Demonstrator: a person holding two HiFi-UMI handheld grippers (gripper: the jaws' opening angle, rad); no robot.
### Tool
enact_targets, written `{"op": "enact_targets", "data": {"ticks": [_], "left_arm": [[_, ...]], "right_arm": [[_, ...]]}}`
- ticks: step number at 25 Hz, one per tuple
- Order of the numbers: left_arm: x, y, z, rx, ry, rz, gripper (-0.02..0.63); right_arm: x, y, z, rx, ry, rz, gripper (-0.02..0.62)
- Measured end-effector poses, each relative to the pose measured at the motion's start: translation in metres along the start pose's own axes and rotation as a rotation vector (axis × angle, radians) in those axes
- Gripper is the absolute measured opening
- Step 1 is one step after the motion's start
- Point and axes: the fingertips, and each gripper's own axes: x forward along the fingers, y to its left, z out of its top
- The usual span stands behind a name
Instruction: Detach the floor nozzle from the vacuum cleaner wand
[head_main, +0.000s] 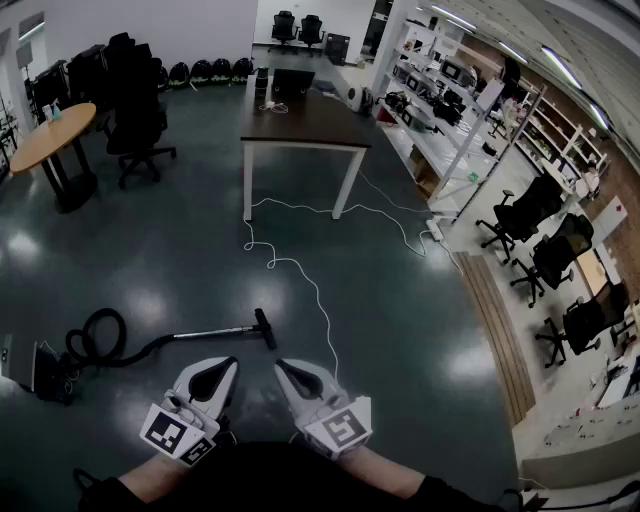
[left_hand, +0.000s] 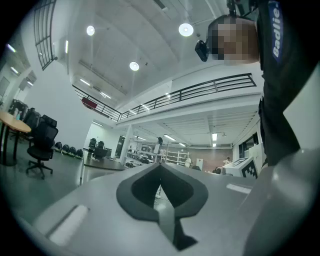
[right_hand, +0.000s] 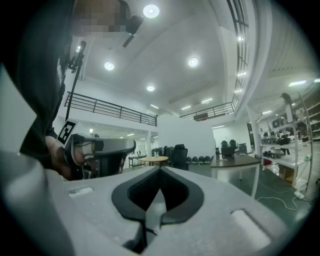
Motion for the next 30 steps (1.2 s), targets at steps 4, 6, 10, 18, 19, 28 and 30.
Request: {"op": "enact_targets", "data": {"ticks": [4,6,10,18,19,28,30], "left_arm": [[0.001,-0.002,0.000,0.001,0.004,-0.003,0.002],[0.002,-0.003,0.000,0.001,0.006,-0.002,0.002],[0.004,-0.004,-0.003,0.000,0.012,0.001,0.002],[0.010,0.000,-0.017,0.053,0.056,0.051,0.002],[0.011,0.001,-0.019,0.068,0.062,0.063,0.002],[0.029,0.021,-0.034,0.173,0.095,0.199,0.002],[0.029,0.037,-0.040,0.176,0.104,0.229,0.002]], "right_arm": [[0.001,0.004,0.011,0.014,-0.027,0.018,0.000],[0.001,0.003,0.011,0.010,-0.022,0.015,0.000],[-0.002,0.001,0.008,0.015,-0.017,0.022,0.000],[-0.006,-0.001,0.014,0.009,-0.039,0.084,0.012],[-0.008,-0.003,0.012,0.013,-0.036,0.092,0.025],[-0.014,-0.044,-0.021,0.027,0.011,0.144,0.025],[-0.008,-0.052,-0.029,0.024,0.037,0.140,0.025]]}}
